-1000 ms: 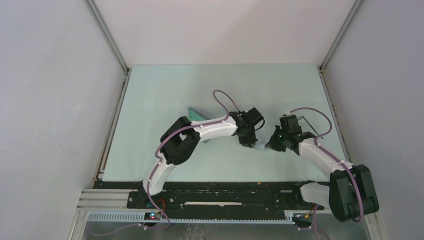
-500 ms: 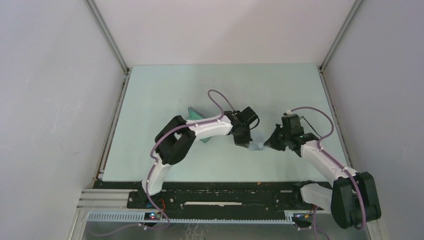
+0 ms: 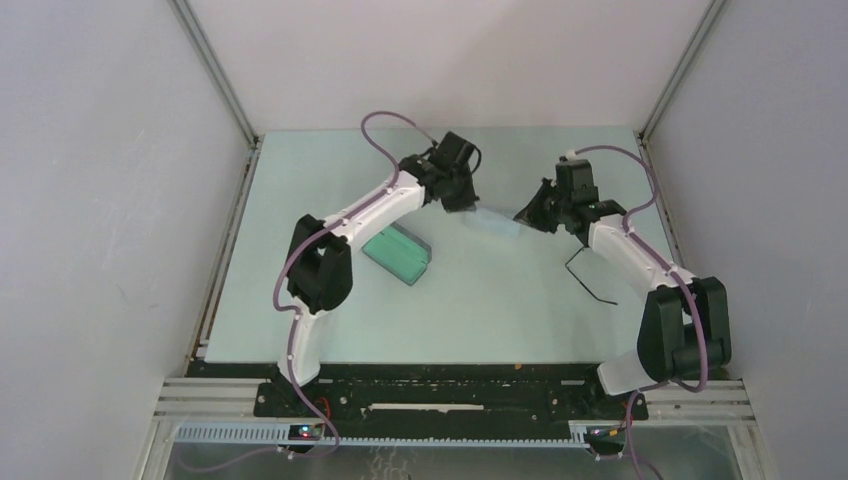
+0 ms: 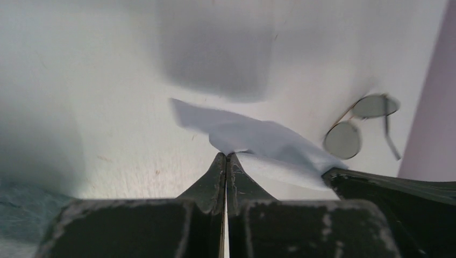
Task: Organize the sunglasses
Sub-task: Adjust the glasses cleaning cloth at the center of the board.
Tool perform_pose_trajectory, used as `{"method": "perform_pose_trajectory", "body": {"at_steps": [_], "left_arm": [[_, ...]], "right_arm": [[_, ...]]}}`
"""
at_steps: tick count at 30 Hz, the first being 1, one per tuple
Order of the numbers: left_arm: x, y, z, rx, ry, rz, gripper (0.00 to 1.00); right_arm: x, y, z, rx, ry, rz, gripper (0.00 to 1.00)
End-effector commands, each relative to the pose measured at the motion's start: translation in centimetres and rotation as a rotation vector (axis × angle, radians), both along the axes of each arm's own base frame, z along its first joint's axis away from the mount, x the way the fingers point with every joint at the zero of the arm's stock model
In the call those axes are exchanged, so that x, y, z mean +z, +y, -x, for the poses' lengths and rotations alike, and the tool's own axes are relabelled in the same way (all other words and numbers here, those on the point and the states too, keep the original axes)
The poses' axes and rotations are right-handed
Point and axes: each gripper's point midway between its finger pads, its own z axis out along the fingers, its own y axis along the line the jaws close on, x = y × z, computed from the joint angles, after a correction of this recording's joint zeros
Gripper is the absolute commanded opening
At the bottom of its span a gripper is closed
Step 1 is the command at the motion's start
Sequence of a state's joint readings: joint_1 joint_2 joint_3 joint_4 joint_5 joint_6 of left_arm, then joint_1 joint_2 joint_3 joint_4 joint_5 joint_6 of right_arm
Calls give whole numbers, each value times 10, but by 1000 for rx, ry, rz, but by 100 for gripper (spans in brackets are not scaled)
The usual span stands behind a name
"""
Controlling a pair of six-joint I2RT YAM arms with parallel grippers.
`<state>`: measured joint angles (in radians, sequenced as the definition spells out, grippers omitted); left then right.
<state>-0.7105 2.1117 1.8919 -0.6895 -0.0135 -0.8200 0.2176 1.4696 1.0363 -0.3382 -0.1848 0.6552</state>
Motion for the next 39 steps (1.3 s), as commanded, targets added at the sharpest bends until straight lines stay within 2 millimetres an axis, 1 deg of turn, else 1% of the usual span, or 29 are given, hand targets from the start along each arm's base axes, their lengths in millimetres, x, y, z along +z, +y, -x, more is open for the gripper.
{"method": "perform_pose_trajectory", "body": {"at_steps": [1,3,5,6,8,10,11,13,16,19,21,25,29,33,34,35,37,39], "left_arm": [[40,13,-15,-12,-106,-34,0],[37,16,-10,-18,-108,-35,0],[23,20,0,-30,-78,-57,0],[13,22,7,-31,-59,-75,0],[-5,22,22,-34,-24,-82,0],[-23,17,42,-53,6,-85,0],[-36,17,56,-65,33,-102,0],[-50,15,82,-97,85,-114,0],[-69,23,120,-119,154,-152,0],[-80,30,144,-125,191,-166,0],[-82,33,153,-130,201,-171,0],[-89,37,165,-136,225,-184,0],[-97,38,176,-142,250,-201,0],[-99,35,193,-169,289,-192,0],[-100,36,196,-169,296,-196,3],[-100,37,198,-167,300,-202,10],[-99,42,201,-159,307,-211,24],[-96,47,204,-146,307,-208,32]], "right_arm": [[32,0,-20,-2,-90,-6,0],[26,-3,-16,-7,-71,25,0],[13,-5,-8,0,-46,50,0],[4,-5,-2,5,-28,59,0],[-22,-6,15,6,30,74,0],[-43,-8,32,-4,77,64,0],[-53,-8,43,-2,98,59,0],[-70,-8,64,2,135,57,0],[-89,-3,97,32,182,58,0],[-99,-1,124,53,203,100,0],[-101,1,135,62,203,126,0],[-100,6,148,73,186,160,3],[-107,4,154,67,203,185,3],[-113,6,163,75,223,186,3],[-114,6,166,79,231,187,5],[-115,6,170,84,240,187,10],[-118,6,179,92,259,189,25],[-118,5,188,103,276,194,33]]}}
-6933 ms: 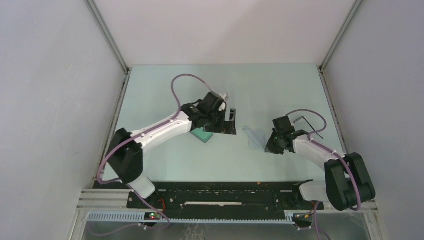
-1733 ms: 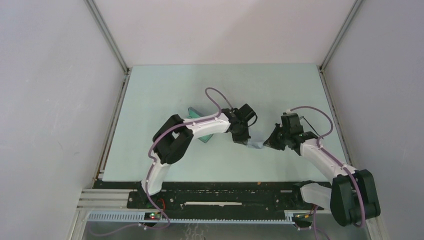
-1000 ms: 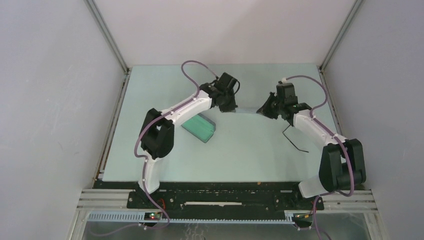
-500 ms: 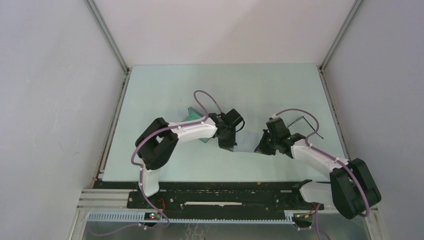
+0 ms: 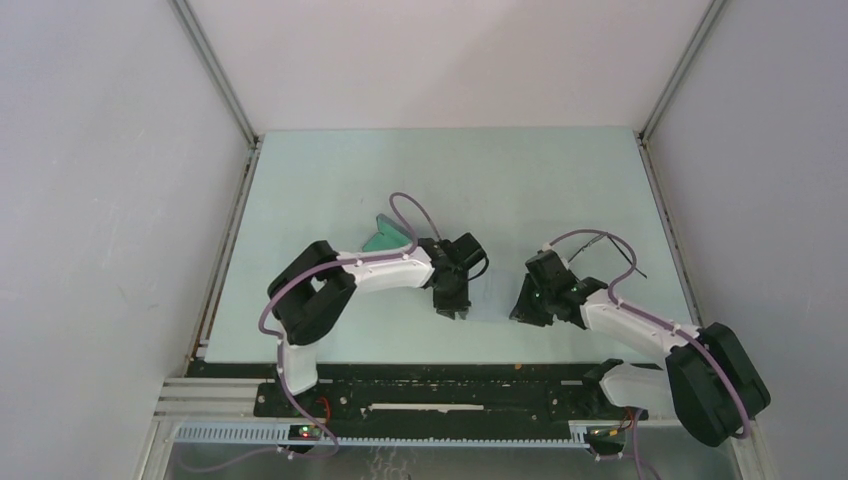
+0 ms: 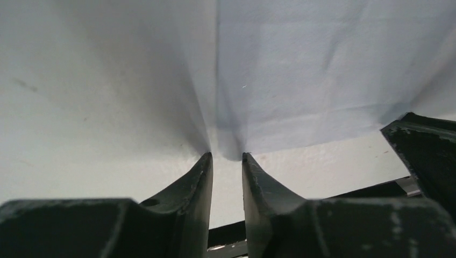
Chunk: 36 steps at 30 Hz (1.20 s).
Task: Organize the sunglasses
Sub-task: Adjust the glasses cleaning cloth at the center of the board.
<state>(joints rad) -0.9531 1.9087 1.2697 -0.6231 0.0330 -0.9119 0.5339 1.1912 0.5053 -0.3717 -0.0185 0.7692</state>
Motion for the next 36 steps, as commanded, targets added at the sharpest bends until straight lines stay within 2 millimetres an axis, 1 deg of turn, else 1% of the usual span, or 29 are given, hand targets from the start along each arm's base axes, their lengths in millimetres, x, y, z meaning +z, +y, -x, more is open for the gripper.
{"method": "perform_pose_trajectory", "body": {"at_steps": [1,3,5,7,8,10,12,14,16,18,19,21,24,27,30,35,36], "left_arm": [[16,16,10,39,4,-4,36],[21,17,13,41,5,13,40],[28,18,12,42,-13,24,41],[37,18,8,39,-48,39,42],[43,19,2,37,-83,41,42],[52,20,-8,39,-137,36,41],[57,18,-18,35,-175,36,40],[58,13,-29,34,-198,36,38],[58,4,-39,42,-201,67,37],[54,-4,-45,54,-190,111,38],[52,-5,-46,64,-186,117,38],[49,-7,-47,65,-184,125,38],[46,-6,-49,36,-204,119,37],[50,-6,-54,9,-231,113,38],[58,-4,-63,-3,-248,117,39],[75,-9,-80,-43,-292,137,42],[79,-11,-85,-49,-305,142,43]], "right_arm": [[0,-9,20,-8,32,42,36],[3,-15,24,-7,23,65,41],[9,-22,22,-12,-13,84,44],[14,-27,18,-26,-40,92,45],[17,-28,15,-30,-49,87,44],[23,-25,9,-34,-71,63,40],[31,-17,1,-28,-97,27,30],[39,-6,-8,-18,-123,-14,19],[44,3,-18,-17,-137,-47,8],[44,15,-22,6,-105,-113,1],[40,16,-23,5,-82,-136,0],[27,15,-22,3,-42,-145,0],[6,10,-20,4,-3,-108,0],[-6,2,-19,-7,32,-80,0],[-1,-4,-23,-27,11,-72,0],[28,-11,-40,-48,-81,-89,0],[34,-13,-45,-51,-106,-88,2]]}}
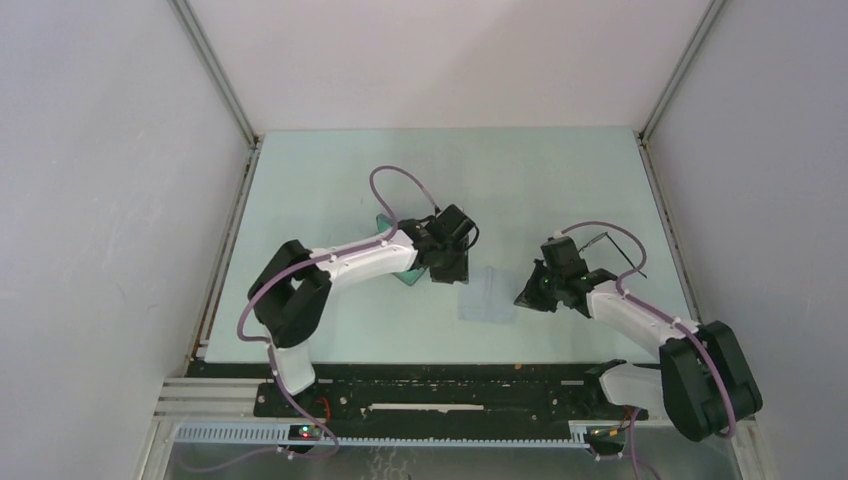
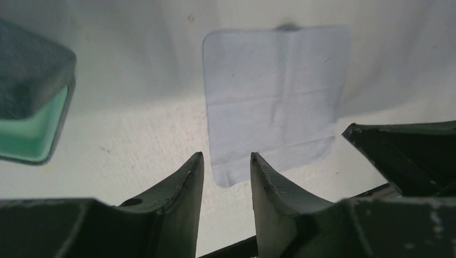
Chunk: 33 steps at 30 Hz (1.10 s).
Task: Organize the sunglasses
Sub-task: Adjust the glasses cleaning cloth at the center of the board, then fold the glasses cleaning cloth at the center of the board.
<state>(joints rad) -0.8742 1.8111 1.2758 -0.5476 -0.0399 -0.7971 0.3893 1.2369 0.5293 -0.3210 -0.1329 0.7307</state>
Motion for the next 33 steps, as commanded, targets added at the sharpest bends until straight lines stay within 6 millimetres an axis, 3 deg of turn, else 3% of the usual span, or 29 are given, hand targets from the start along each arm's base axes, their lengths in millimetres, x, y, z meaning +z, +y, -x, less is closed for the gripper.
{"method": "perform_pose_trajectory", "body": {"at_steps": [1,7,15,18,21,33], "left_arm": [[40,-19,-34,-60,-120,62,44],[39,-24,-57,-110,-134,46,48],[13,-35,-52,-305,-59,49,52],[4,-24,-53,-295,-39,12,54],[-1,-18,-55,-277,-28,23,50],[-25,-20,-57,-270,44,47,41]], "right_arm": [[32,-8,-26,-3,-135,7,4],[41,-16,-57,58,-150,29,9],[36,-18,-82,148,-130,89,19],[34,-20,-86,144,-119,77,22],[30,-15,-88,153,-110,53,23],[20,-13,-89,169,-78,48,25]]}}
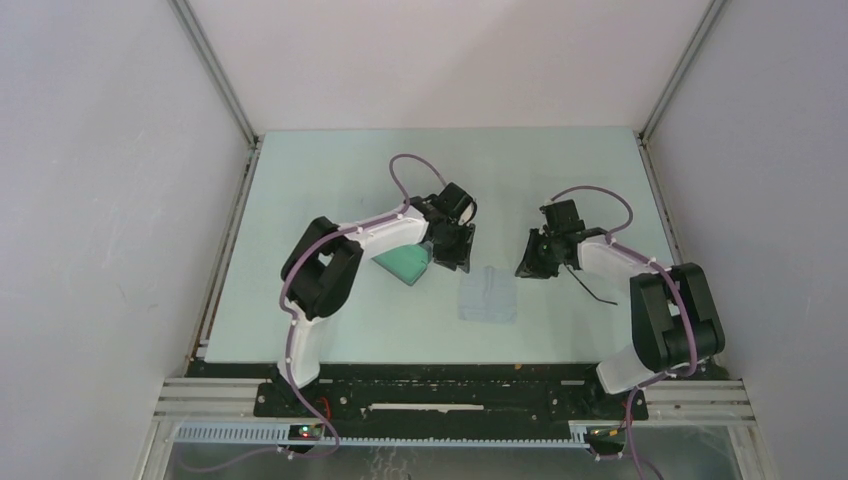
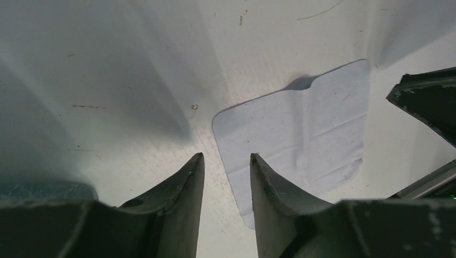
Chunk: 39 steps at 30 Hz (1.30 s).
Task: Organize the sunglasses
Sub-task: Fold the glasses cleaning cloth at the center of the board.
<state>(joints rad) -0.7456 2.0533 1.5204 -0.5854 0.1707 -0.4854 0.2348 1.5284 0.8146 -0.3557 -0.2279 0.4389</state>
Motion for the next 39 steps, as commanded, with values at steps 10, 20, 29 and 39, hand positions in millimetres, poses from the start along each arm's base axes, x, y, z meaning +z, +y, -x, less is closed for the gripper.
{"method": "perform_pose_trajectory", "body": {"at_steps": [10,20,29,39], "left_arm": [[-20,-22,-7,-11,59,87,33],[-18,6,-23,67,8,26,35],[-12,-1,-28,84,6,93,34],[-27,-4,-28,78,44,83,22]], "right_arm": [[6,5,-17,27,-26,-12,27],[1,4,-24,17,-20,-2,27],[-9,0,-24,4,-1,26,27],[-18,4,-24,15,18,13,27]]}}
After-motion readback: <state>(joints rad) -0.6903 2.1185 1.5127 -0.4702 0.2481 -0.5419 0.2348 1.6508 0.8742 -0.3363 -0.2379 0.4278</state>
